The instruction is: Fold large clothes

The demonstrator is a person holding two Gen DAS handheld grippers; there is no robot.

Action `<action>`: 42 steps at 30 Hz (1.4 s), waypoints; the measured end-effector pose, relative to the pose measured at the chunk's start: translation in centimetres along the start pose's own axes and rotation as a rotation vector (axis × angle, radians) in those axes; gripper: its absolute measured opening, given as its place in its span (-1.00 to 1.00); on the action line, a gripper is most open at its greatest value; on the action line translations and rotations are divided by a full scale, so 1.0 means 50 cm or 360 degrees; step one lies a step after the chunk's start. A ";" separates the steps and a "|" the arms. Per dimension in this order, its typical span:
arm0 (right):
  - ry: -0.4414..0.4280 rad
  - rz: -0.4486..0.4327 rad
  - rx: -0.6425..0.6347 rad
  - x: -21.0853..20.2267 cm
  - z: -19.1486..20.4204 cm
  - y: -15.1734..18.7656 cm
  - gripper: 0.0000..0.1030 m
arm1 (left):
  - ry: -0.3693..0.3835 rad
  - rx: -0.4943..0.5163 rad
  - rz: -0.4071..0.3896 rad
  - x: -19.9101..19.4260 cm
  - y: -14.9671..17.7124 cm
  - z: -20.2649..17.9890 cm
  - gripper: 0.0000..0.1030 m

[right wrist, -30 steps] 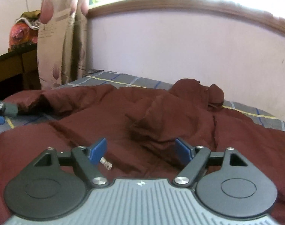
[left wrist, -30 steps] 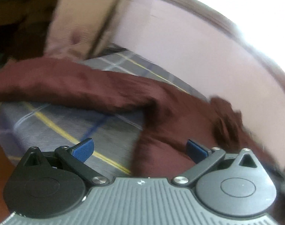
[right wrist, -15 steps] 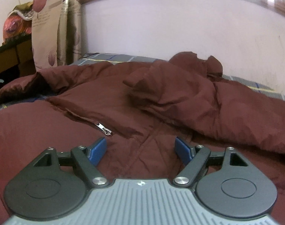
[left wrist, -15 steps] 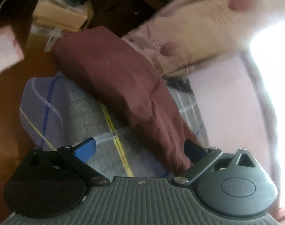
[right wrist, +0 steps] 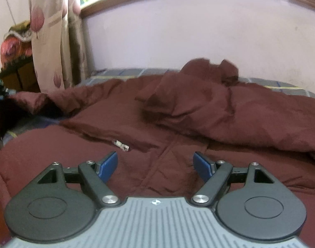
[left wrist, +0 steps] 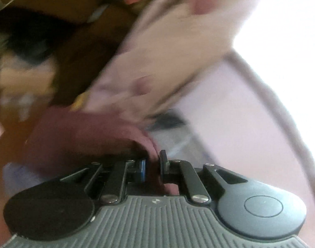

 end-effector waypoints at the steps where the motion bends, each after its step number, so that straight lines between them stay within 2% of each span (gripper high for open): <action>1: 0.0012 -0.0028 0.0010 -0.015 -0.006 -0.005 0.55 | 0.0066 0.0073 -0.0030 -0.015 -0.004 -0.053 -0.79; 5: 0.0076 -0.0155 0.0087 -0.080 -0.050 -0.027 0.55 | 0.0383 0.0327 -0.0076 -0.071 0.034 -0.289 -0.79; 8: 0.0129 -0.0248 0.0175 -0.133 -0.097 -0.037 0.55 | 0.0654 0.0445 -0.0005 -0.105 0.107 -0.452 -0.79; 12: 0.0217 -0.0352 0.0313 -0.199 -0.173 -0.034 0.55 | 0.0937 0.0641 0.0164 -0.141 0.261 -0.630 -0.79; 16: 0.0272 -0.0407 0.0457 -0.246 -0.240 -0.010 0.56 | 0.1064 0.0960 0.0414 -0.144 0.468 -0.736 -0.72; 17: 0.0284 -0.0417 0.0494 -0.255 -0.255 -0.002 0.56 | 0.1059 0.1007 0.0466 -0.138 0.513 -0.743 -0.56; 18: 0.0287 -0.0422 0.0535 -0.263 -0.270 0.006 0.56 | 0.1051 0.1053 0.0525 -0.131 0.551 -0.746 -0.18; 19: 0.0286 -0.0427 0.0572 -0.269 -0.284 0.014 0.56 | 0.1046 0.1095 0.0593 -0.126 0.586 -0.745 0.02; 20: 0.0291 -0.0432 0.0597 -0.273 -0.293 0.019 0.56 | 0.1058 0.1094 0.0625 -0.125 0.607 -0.739 0.34; 21: 0.0296 -0.0438 0.0625 -0.278 -0.305 0.024 0.56 | 0.1081 0.1063 0.0611 -0.129 0.616 -0.731 0.54; 22: 0.0292 -0.0439 0.0646 -0.280 -0.315 0.028 0.56 | 0.1118 0.1027 0.0561 -0.138 0.616 -0.721 0.64; 23: 0.0285 -0.0441 0.0662 -0.278 -0.319 0.028 0.56 | 0.1142 0.1025 0.0528 -0.145 0.613 -0.714 0.94; 25: 0.0261 -0.0445 0.0683 -0.273 -0.325 0.023 0.56 | 0.1170 0.1023 0.0486 -0.157 0.598 -0.696 0.99; 28: 0.0198 -0.0452 0.0653 -0.252 -0.312 -0.009 0.56 | 0.1187 0.0931 0.0489 -0.154 0.554 -0.660 1.00; 32: 0.0075 -0.0475 0.0497 -0.217 -0.251 -0.079 0.57 | 0.1063 0.0743 0.0554 -0.133 0.485 -0.597 1.00; 36: 0.0003 -0.0461 0.0275 -0.160 -0.163 -0.153 0.78 | 0.0867 0.0618 0.0551 -0.095 0.424 -0.504 1.00; 38: 0.0095 -0.0406 0.0068 -0.110 -0.107 -0.184 0.86 | 0.0770 0.0615 0.0520 -0.073 0.398 -0.474 1.00; 42: 0.0322 -0.0271 -0.0419 0.018 -0.015 -0.195 0.85 | 0.0539 0.0730 0.0440 -0.052 0.377 -0.431 0.99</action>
Point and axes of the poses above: each gripper's, at about its wrist camera, not at the fingertips, and x roughly the way its jaws point, z to its left, y to its underside, the point moved 7 cm from there along x, roughly the way its jaws point, and after that the axes turned 7 degrees about -y, right-handed, at the moved point
